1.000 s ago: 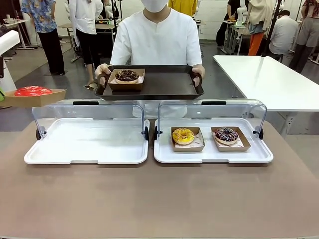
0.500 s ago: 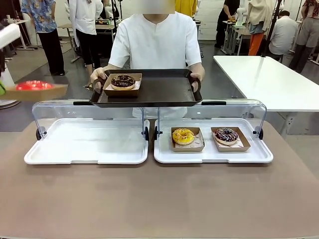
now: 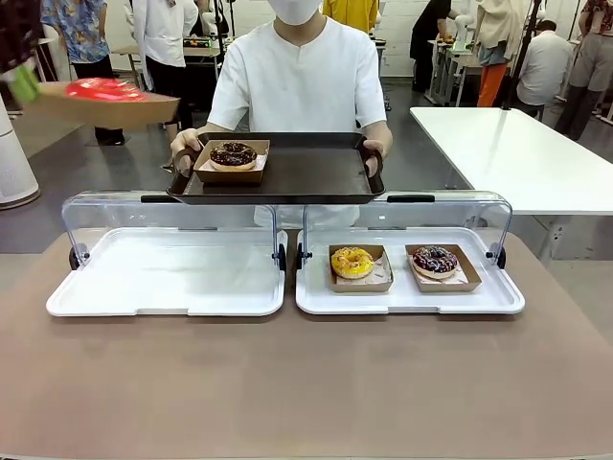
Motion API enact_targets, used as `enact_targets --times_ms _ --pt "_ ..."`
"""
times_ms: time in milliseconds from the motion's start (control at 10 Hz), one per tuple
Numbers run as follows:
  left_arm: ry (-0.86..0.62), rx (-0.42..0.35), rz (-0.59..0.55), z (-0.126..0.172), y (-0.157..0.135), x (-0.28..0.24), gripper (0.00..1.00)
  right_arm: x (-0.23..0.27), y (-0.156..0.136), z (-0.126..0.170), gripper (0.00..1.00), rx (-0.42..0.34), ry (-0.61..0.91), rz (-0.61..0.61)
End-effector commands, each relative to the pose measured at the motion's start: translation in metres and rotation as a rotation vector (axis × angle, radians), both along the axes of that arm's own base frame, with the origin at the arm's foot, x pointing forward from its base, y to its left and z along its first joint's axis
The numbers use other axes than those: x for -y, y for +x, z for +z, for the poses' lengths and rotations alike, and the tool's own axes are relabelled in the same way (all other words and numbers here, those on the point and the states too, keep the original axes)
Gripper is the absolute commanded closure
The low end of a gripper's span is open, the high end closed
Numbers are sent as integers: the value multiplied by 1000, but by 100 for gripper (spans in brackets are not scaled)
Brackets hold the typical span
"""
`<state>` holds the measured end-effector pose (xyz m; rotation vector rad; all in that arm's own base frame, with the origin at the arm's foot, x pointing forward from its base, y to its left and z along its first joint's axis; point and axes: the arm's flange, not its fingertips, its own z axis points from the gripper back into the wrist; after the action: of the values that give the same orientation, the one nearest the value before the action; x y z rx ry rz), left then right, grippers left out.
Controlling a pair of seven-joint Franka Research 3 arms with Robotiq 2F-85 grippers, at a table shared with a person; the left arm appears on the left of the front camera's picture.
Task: Provide the desired donut to the person.
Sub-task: Place the picked Paper togo box onto the Handle tray extended by the person.
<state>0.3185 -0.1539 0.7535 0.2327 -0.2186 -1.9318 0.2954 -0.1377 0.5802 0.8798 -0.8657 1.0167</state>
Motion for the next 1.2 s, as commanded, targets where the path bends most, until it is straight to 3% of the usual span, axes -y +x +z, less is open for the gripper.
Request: enact_targets --times_ms 0,300,600,800,1100 --pt "-24 -33 6 0 32 53 99 0 1 0 0 7 12 8" --pt "-57 11 -28 -4 81 128 99 0 1 0 0 7 12 8" --pt "-107 16 50 -25 131 185 99 0 1 0 0 7 12 8" --pt "-141 -35 89 -53 164 201 99 0 1 0 0 7 12 8" --pt "-146 -17 72 -91 213 211 99 0 1 0 0 7 12 8"
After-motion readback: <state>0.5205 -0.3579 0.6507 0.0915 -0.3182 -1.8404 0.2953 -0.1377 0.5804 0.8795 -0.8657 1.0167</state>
